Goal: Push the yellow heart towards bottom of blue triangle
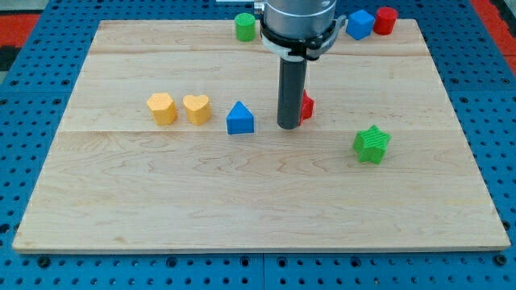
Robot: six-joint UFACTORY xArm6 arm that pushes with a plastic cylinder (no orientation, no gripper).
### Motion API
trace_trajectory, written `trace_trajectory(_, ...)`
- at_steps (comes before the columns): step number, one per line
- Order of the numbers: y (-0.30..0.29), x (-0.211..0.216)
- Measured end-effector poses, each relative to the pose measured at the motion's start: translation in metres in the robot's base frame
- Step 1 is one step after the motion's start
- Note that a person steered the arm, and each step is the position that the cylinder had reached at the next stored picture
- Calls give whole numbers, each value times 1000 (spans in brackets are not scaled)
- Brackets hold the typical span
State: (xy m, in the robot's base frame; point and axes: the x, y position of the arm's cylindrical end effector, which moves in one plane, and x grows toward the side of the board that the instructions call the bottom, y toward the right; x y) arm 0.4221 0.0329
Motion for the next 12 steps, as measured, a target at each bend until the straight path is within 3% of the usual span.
trace_trajectory(4,-44,-55)
trace_trajectory(5,-89,-67)
trace_trajectory(6,-120,-67)
trace_trajectory(12,-131,-54)
